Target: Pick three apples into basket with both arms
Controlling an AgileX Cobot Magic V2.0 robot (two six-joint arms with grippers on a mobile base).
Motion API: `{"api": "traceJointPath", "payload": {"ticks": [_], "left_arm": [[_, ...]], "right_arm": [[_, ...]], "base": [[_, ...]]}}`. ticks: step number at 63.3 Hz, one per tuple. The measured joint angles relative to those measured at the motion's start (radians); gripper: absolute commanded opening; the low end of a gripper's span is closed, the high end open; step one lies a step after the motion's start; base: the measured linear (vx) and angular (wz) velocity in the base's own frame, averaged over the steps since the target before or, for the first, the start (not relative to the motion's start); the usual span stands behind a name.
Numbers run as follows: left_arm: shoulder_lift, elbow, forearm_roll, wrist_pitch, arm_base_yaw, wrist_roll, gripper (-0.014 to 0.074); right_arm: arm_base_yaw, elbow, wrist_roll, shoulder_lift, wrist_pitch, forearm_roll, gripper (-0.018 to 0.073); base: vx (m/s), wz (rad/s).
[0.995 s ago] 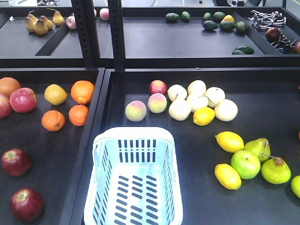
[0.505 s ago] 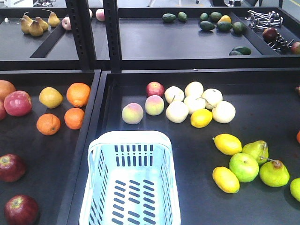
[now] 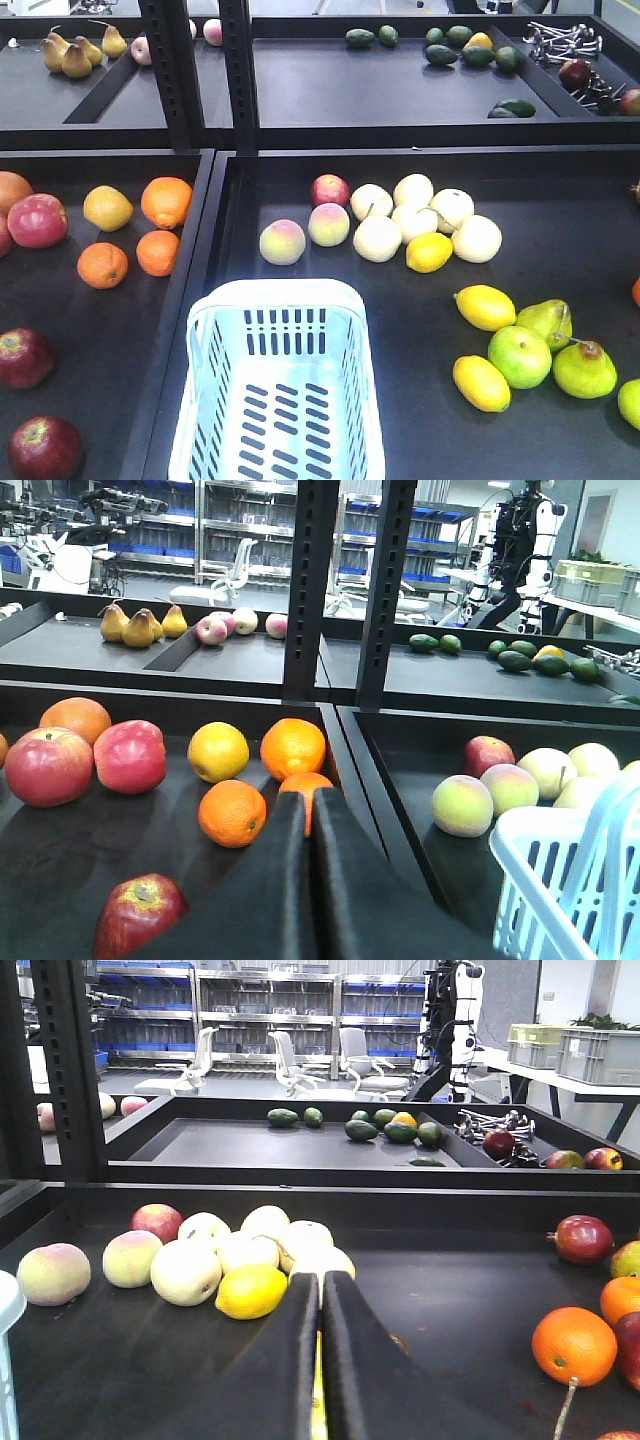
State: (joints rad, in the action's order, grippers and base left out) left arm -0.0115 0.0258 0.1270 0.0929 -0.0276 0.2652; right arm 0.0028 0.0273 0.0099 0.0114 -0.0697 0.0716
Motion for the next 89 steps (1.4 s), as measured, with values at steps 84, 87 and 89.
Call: {"api": "traceJointPath", "payload": {"ticks": [84,87,89], "left_arm": [[0.433,-0.691,-0.005,0.507,0.0,-0.054,-0.0006],[0.508,-0.766,-0.005,0.559,0.0,-0.103,-0.0006],[0.548,-0.806,-0.005,0.594,0.0,-0.138,-0.0006]], "right_arm": [[0.0,0.0,0.0,0.0,0.001,0.0,-0.0009],[0.0,0.0,0.0,0.0,0.001,0.0,-0.0009],[0.0,0.0,0.0,0.0,0.001,0.0,-0.0009]], "base": [[0.0,0.0],[0.0,0.0],[0.0,0.0]]}}
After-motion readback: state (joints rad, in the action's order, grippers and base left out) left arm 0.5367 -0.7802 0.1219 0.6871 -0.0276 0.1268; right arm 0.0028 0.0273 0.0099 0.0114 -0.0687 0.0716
